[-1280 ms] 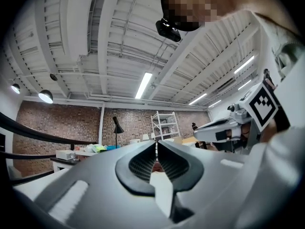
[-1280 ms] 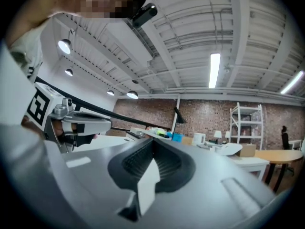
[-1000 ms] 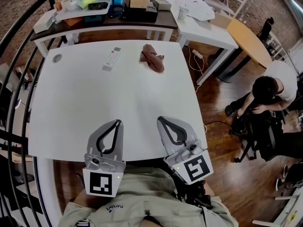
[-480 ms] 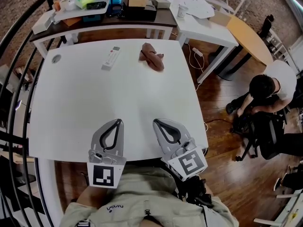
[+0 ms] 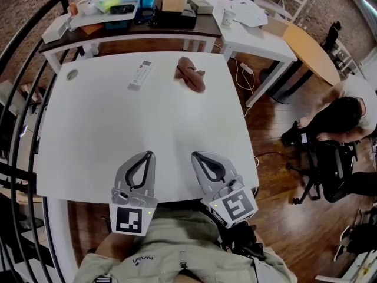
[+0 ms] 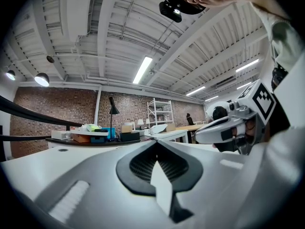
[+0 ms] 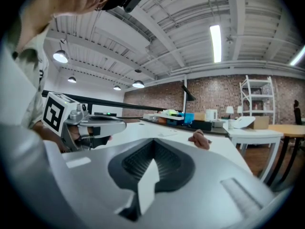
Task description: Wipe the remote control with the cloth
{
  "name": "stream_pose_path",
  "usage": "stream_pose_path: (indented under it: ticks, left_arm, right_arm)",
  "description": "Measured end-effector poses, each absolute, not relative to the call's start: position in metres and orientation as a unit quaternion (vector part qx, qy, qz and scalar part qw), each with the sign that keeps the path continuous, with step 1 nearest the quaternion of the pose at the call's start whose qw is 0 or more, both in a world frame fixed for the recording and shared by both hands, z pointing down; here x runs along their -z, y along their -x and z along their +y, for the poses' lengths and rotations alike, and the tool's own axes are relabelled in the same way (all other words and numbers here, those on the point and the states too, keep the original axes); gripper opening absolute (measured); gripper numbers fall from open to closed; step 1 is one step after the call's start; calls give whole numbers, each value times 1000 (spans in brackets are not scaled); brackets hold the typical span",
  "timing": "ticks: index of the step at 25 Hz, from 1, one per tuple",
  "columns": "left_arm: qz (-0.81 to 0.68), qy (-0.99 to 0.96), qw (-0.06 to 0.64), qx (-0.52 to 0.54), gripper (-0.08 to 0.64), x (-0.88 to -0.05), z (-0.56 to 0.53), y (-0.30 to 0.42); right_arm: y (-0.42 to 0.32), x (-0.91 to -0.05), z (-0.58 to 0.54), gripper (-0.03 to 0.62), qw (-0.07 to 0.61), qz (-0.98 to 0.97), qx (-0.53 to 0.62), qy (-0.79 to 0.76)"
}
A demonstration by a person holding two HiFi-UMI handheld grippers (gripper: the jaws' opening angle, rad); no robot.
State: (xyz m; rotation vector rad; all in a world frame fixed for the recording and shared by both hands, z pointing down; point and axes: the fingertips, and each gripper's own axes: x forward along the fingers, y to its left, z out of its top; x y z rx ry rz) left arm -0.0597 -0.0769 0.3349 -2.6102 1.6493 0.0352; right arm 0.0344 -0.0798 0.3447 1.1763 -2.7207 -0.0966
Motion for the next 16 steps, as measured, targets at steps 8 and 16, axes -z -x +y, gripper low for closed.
stream_pose_path:
  ticks: [8,16]
  left_arm:
    - [530,847,27,-15,5,-334,-77,59]
    - [529,848,28,-14,5,-335,-78,57]
  right_arm:
    - [-35,-343,-81,2,86,-914,33,-396]
    - [-36,-343,-80,2,85,-915,35,-393]
